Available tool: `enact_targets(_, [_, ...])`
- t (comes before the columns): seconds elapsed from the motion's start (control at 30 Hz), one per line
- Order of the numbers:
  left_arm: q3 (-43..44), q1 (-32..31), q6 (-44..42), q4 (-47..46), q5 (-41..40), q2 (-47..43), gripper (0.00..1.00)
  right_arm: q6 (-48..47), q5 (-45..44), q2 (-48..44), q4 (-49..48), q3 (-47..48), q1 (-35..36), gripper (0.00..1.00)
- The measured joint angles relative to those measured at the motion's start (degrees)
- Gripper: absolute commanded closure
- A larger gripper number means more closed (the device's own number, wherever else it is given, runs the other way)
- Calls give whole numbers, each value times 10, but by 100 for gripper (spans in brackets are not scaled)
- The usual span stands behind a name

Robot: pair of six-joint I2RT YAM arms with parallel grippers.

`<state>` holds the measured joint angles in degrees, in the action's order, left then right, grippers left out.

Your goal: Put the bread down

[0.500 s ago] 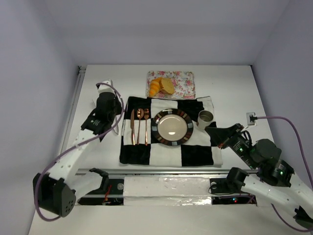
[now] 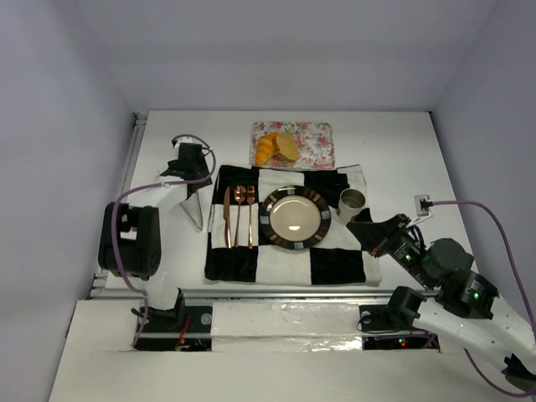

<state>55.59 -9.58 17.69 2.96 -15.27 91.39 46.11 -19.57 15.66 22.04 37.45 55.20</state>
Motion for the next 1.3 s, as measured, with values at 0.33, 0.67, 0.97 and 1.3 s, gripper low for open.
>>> enact_targets(0.33, [72,0,-12,-20,-19,151,72,8,15,15,-2,0,0,87])
enact_targets(0.67, [121,9,-37,-18,-30,176,100,18,31,45,-9,0,0,56])
enact_targets(0.97, [108,18,-43,9,-44,41,100,19,75,166,-88,1,0,9])
enact_targets(1.3, [8,13,42,-111,183,-338,100,35,203,404,-270,34,0,7])
